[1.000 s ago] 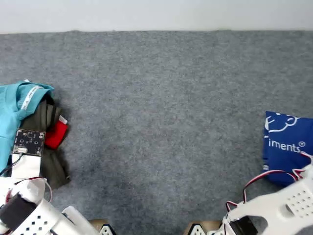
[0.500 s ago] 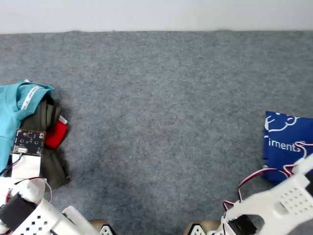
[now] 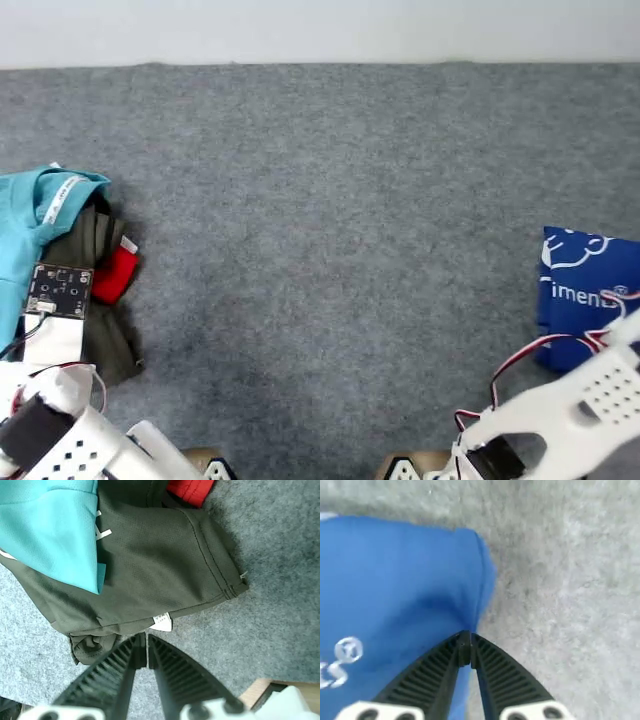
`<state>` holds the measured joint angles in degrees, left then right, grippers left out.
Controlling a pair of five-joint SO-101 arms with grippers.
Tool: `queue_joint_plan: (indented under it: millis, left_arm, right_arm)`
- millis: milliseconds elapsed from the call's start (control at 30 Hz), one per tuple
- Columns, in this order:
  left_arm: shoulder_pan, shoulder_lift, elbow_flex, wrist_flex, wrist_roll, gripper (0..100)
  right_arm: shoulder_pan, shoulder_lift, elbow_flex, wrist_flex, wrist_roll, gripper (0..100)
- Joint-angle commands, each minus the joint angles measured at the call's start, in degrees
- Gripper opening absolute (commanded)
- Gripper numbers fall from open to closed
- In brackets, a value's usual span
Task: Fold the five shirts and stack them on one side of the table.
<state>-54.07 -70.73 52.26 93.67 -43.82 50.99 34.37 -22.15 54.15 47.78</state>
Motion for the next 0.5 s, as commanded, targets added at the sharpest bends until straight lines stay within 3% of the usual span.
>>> queue_joint_plan:
  millis: [0,300,467]
  left_arm:
    - [-0.09,-0.44,-1.27,0.26,0.09,2]
    - [-0.09,-0.44,-1.1,0.35,0.09,2]
    - [-0.09,-0.44,-0.84,0.35,0.09,2]
  right_arm:
    - [-2.95,-8.92,-3.6,9.1,-2.46,0.9]
    - [-9.63,-13.14,-3.6,38.37,-2.73,0.9]
    - [-9.71,-12.88,-3.52,46.99,-2.73,0.9]
